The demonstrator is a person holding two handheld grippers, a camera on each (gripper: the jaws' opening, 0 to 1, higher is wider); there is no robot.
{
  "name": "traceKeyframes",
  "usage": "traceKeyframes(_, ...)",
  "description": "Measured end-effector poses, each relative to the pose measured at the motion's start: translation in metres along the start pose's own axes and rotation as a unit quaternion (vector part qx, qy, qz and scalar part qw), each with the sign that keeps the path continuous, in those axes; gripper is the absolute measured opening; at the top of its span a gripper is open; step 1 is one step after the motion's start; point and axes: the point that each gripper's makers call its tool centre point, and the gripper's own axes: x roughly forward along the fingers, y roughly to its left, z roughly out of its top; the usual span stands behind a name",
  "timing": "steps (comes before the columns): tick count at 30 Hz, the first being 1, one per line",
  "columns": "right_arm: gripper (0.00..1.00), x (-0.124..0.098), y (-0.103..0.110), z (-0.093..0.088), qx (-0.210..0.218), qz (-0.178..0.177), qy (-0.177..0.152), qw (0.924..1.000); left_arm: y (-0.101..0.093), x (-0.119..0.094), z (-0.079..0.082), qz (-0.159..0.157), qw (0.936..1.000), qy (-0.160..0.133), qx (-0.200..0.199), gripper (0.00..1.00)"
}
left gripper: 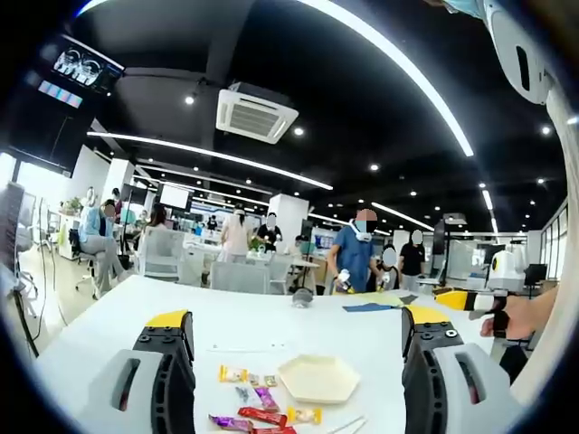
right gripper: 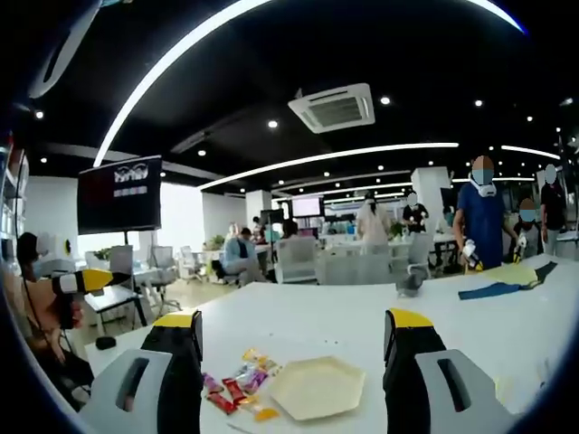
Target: Place the target food into the container with the food tongs after gripping and lifting it, then release it inside without dropping or visibly crushing the food.
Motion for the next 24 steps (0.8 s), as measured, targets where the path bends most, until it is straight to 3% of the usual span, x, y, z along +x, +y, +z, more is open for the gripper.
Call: traceKeyframes(24, 0.84, -0.0019, -0.0053, -0.0044, 0.016, -0.002, 0.000, 0.9999, -0.0043, -0.0003, -0.0023, 0.003, 1.0000, 0.007, 0.006, 0.97)
